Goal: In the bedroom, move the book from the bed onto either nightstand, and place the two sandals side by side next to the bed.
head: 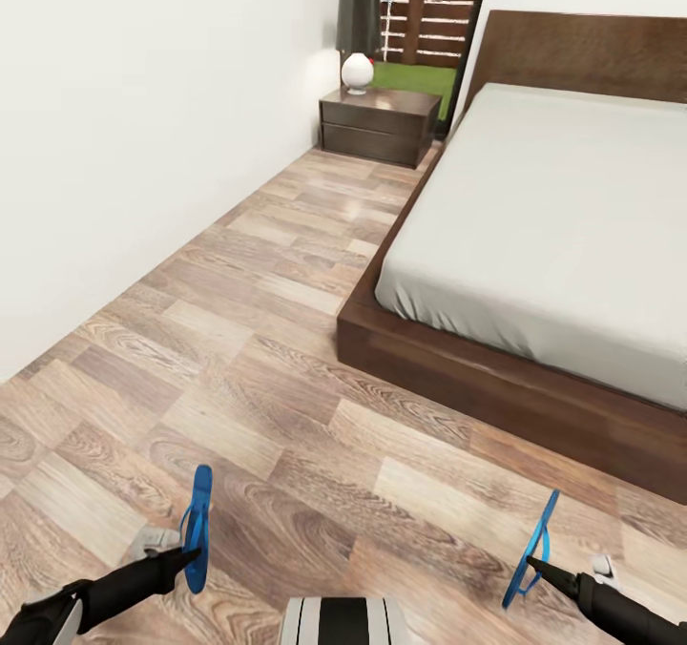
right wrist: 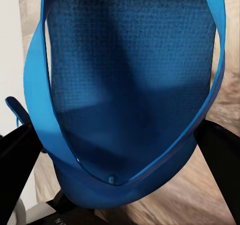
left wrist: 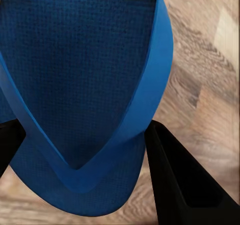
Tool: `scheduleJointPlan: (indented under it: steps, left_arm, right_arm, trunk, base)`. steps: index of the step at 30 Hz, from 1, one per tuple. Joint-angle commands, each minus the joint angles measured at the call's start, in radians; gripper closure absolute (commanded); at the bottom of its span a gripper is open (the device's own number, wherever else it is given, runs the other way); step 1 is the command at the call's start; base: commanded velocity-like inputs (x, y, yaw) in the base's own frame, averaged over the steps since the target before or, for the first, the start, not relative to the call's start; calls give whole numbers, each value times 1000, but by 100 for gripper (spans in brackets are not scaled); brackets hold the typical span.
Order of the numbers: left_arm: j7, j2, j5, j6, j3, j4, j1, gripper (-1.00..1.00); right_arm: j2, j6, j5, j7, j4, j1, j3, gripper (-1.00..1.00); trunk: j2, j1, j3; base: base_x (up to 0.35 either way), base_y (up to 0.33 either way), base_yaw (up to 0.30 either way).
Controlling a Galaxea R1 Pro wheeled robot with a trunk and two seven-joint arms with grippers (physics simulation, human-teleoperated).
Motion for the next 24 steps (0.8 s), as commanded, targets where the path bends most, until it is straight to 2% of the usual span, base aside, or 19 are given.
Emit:
scheduleJointPlan:
  steps: [1,12,17,24]
  left_arm:
    - [-7,0,-1,8,3,1,0,100]
    - [-8,-1,0,8,3,4,0,100]
    - [-6,-23,-2,8,3,5,0,100]
    - [-6,-28,-5,8,2,5,0,100]
  right_arm:
    - [0,11,2,4,0,0,-5,100]
    - [0,9,2,3,3,0,-5,100]
    - [0,9,2,2,19,0,-4,100]
    - [0,4,2,2,22,0,-4,100]
  trunk:
    - [0,-1,3]
    - [3,-6,46]
    - [4,-8,65]
    - [5,-11,92]
  base:
    - [0,0,0]
    - [0,0,0]
    - [0,0,0]
    - [0,0,0]
